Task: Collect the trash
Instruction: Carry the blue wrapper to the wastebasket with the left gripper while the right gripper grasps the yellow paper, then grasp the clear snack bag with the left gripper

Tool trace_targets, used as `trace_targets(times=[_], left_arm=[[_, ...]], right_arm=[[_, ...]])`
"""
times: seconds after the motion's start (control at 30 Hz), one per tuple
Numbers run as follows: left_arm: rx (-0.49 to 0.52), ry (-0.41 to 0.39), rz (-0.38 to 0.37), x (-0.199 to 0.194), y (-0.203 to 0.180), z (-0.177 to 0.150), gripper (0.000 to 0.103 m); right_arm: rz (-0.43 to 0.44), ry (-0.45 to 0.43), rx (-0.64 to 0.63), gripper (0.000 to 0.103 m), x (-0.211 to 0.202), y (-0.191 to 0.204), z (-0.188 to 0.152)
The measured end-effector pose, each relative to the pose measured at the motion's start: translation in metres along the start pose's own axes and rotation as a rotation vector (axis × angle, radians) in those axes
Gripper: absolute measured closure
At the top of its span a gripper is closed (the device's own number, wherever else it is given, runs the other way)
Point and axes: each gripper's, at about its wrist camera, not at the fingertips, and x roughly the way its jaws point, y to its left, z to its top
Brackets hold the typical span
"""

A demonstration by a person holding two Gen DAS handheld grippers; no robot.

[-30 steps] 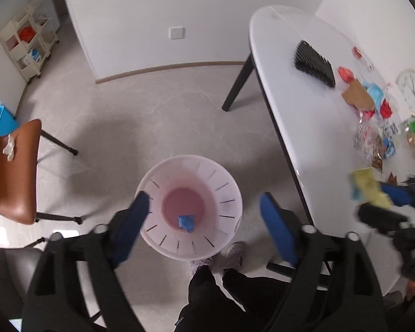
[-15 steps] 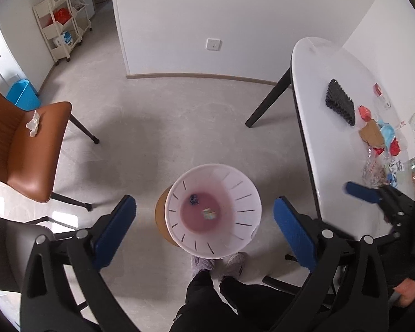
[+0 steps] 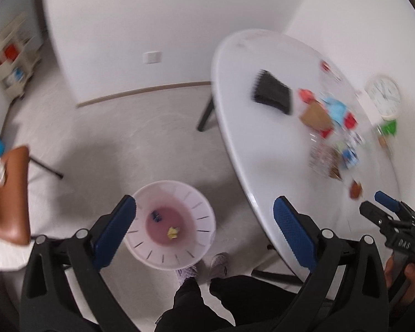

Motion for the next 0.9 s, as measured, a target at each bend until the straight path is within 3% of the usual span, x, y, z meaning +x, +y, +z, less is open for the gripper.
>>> trace_targets(times=[0.5,0.7,0.9], left_arm=[[0.306,0.141,-0.182,0.065,-0.170,0.025,0.008],[0.353,0.186,-0.189,0.104,-0.227,0.038,0.008],[0.335,0.239,-0.128,0.151,-0.248,0.053,0.008]], right_arm=[[-0.158,-0.030,0.275,0.003,-0.028,-0.131,-0.038],[-0.178,-0.024,0.343,0.003,-0.024,-0.176,-0.044],[-0.168,0.003,0.376,0.003,-0.008,-0.206,-0.040]])
